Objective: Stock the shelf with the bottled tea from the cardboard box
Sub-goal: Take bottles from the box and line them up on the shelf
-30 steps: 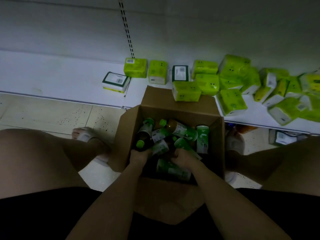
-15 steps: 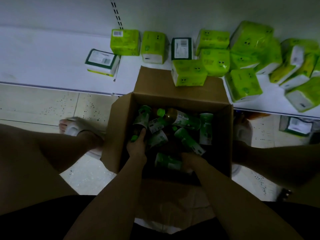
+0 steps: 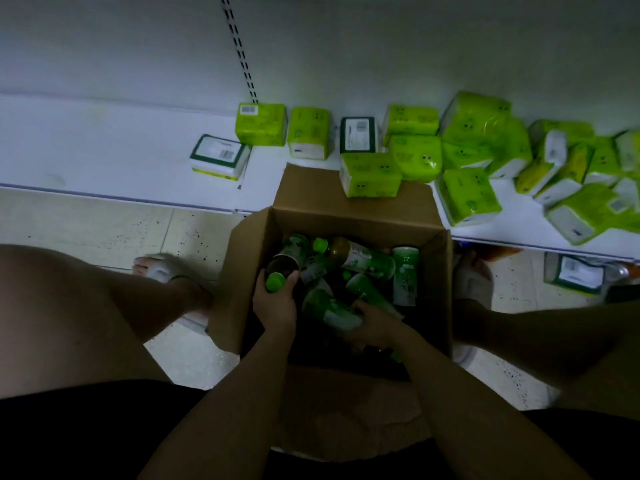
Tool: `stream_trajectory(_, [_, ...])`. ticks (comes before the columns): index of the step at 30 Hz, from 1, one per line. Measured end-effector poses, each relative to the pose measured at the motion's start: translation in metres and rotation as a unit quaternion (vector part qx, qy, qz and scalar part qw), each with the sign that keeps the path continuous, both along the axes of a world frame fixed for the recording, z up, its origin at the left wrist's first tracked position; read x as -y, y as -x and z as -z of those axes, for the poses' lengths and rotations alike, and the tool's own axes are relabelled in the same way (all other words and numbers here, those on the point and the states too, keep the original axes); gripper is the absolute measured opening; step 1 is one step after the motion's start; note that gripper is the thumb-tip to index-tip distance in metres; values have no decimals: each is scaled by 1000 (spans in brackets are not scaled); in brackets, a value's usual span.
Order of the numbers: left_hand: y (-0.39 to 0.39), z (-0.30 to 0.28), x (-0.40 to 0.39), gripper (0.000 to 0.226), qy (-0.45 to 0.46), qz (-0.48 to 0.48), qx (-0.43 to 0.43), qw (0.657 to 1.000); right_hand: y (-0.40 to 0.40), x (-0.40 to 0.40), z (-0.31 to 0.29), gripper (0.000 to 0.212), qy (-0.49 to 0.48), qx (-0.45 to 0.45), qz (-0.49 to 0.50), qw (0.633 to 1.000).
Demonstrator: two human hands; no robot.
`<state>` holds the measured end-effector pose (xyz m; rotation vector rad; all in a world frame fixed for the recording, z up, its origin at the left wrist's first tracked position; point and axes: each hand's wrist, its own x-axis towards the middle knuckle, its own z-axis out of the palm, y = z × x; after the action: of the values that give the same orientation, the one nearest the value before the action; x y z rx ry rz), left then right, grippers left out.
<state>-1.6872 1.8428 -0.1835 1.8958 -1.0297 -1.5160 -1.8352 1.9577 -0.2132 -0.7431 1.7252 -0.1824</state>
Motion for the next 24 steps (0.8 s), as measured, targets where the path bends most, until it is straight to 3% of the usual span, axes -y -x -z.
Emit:
stream_trajectory(4, [-4, -27, -3, 49, 75, 37, -27, 996, -3, 0, -19, 80, 30, 60, 158, 985])
stream_trajectory(6, [-6, -42, -4, 41, 100, 38, -39, 993, -5, 2, -30, 69, 42, 83, 209, 974])
stream_trajectory(9, [-9, -60, -8, 47, 123, 50, -57, 990, -7, 3, -52, 56, 42, 118, 237, 963])
stream_trajectory(13, [-14, -80, -15, 49, 144, 69, -42, 986, -12, 4, -75, 71, 69, 161, 298, 939])
stream_trajectory(16, [-18, -91, -17, 47, 156, 102, -35, 982, -19, 8, -97, 68, 99, 224, 357, 901])
stream_trajectory(24, [-19, -140, -9, 32, 240, 172, -83, 952, -21, 9, -186, 19, 191, 358, 439, 802])
